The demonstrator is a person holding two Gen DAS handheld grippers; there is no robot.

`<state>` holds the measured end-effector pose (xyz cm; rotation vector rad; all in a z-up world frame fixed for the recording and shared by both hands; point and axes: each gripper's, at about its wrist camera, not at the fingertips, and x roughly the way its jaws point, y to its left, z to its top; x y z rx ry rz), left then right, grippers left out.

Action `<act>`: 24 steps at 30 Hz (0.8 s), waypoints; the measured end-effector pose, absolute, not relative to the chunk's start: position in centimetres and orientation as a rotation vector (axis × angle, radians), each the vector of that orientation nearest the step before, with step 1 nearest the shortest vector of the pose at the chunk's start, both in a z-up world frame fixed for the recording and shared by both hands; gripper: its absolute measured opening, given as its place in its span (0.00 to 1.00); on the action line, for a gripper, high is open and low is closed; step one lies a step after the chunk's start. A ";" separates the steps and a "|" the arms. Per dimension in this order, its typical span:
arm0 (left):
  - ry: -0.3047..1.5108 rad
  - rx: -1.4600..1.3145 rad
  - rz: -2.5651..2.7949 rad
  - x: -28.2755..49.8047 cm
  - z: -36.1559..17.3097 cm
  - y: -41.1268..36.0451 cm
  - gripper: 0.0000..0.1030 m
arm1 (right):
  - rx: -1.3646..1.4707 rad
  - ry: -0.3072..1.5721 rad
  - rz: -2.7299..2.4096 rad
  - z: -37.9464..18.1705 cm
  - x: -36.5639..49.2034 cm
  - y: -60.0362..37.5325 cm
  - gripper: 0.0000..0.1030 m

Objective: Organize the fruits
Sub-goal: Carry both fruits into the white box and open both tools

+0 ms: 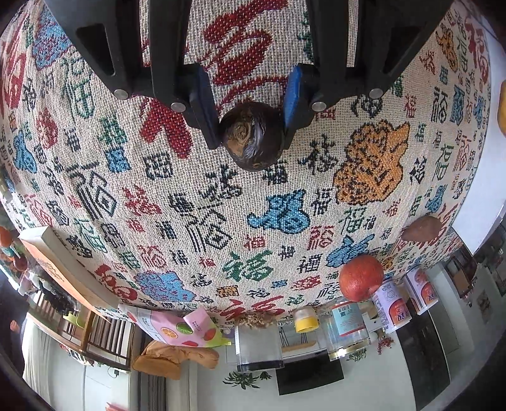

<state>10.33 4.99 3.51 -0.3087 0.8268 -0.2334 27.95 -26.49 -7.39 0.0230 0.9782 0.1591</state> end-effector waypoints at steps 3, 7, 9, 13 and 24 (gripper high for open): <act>0.772 -0.354 -0.226 5.9 8.0 9.0 0.68 | 0.059 1.001 0.272 -5.1 25.3 -24.2 0.36; 0.709 -0.433 -0.112 2.2 11.7 15.9 0.68 | 0.116 0.993 0.548 0.0 20.8 -16.5 0.37; 0.700 -0.424 -0.009 1.7 11.7 19.2 0.68 | 0.113 0.993 0.702 2.2 18.6 -11.1 0.37; 0.791 -0.410 0.184 4.4 7.2 25.2 0.68 | 0.017 1.000 0.969 4.8 13.4 0.5 0.37; 0.974 -0.568 0.364 7.1 -0.4 32.0 0.73 | -0.234 1.138 1.121 0.0 8.2 15.3 0.52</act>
